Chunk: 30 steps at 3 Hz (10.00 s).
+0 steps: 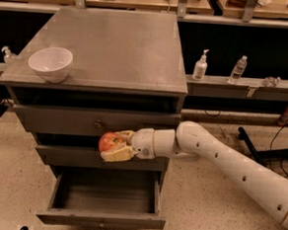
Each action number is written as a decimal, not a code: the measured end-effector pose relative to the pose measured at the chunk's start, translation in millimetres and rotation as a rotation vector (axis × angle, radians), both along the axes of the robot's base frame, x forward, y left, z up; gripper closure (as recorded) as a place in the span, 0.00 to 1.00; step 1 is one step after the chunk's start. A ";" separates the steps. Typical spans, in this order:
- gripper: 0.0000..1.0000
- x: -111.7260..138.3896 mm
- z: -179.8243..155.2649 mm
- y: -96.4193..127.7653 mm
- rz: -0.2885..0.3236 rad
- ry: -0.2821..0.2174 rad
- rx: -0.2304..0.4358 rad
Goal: Place apple into bottom drawer
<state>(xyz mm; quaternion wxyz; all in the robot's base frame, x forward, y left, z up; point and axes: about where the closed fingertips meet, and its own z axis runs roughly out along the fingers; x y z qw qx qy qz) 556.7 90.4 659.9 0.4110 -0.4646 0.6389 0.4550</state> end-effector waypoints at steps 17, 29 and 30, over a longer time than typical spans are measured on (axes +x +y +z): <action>1.00 58.9 -468.3 -7.9 -0.156 -0.015 -0.416; 0.00 66.0 -502.9 7.1 0.046 -0.099 -0.508; 0.00 65.9 -502.9 7.1 0.046 -0.099 -0.508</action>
Offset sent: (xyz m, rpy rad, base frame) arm -0.0002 0.0295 -0.1822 0.1207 -0.0963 0.1869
